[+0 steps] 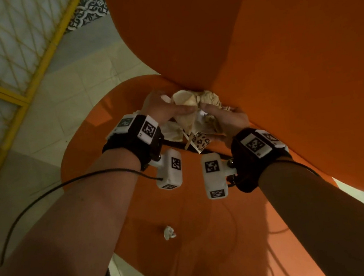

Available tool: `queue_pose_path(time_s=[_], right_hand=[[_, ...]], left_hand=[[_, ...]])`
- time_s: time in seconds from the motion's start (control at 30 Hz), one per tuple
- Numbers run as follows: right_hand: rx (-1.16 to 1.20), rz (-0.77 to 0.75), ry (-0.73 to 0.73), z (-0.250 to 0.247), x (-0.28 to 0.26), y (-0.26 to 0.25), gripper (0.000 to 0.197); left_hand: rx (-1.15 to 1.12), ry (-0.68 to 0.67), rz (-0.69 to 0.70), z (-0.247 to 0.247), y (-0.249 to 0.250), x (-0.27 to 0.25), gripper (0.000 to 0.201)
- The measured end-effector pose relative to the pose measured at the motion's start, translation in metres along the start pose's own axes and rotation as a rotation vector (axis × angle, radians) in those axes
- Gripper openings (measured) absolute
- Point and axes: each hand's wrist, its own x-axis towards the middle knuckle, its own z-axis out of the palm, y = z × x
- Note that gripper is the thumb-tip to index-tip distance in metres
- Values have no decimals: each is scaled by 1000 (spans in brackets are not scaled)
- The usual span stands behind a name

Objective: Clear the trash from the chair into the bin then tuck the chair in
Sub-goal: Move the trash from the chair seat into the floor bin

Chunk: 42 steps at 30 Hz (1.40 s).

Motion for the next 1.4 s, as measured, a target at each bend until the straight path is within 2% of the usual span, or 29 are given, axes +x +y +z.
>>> queue_pose_path(time_s=[0.07,0.17,0.2,0.27,0.33,0.4,0.5,0.63,0.73,0.87,0.97,1.03,1.13,1.23,1.33,1.4], right_hand=[[18,3,-41,-6,0,4,80],[8,-2,-106,-20,-1,14,69],[-12,-6,-121,-25,-2,18,66],[-35,-16,-116,-34,-2,27,60],[-52,-36,-98,-42,-6,33,47],[-60,-40,-85,-48,-11,37,40],[-116,-53,-104,-52,-15,41,42],[-248,-123,-105,-55,-19,37,19],[-377,-155,-104,-60,-20,37,29],[-636,-181,-127,-70,-19,36,31],[-784,-247,-39,-85,-20,35,41],[-906,-302,-1,-94,-27,33,50],[-1036,-315,-47,-103,-42,30,63],[-1071,-282,-113,-106,-48,29,71],[-1095,-253,-179,-105,-46,30,73],[-1057,-292,-168,-104,-46,29,73]], left_hand=[[-4,18,-18,1,-4,-2,79],[-62,-7,-55,1,-8,-9,43],[-74,2,-57,2,-9,-11,46],[-96,29,-50,4,-13,-14,69],[-127,40,-54,5,-17,-19,80],[-192,10,-88,4,-22,-24,76],[-308,11,-102,2,-32,-34,46],[-356,68,-149,-6,-50,-46,47],[-320,108,-157,-14,-57,-57,51],[-310,218,-138,-30,-62,-65,50],[-343,323,-181,-34,-60,-60,59],[-268,360,-142,-29,-54,-52,59],[38,357,-24,-18,-48,-40,60],[255,289,26,-11,-44,-38,46],[167,263,30,-9,-44,-43,37],[68,252,5,-11,-45,-48,34]])
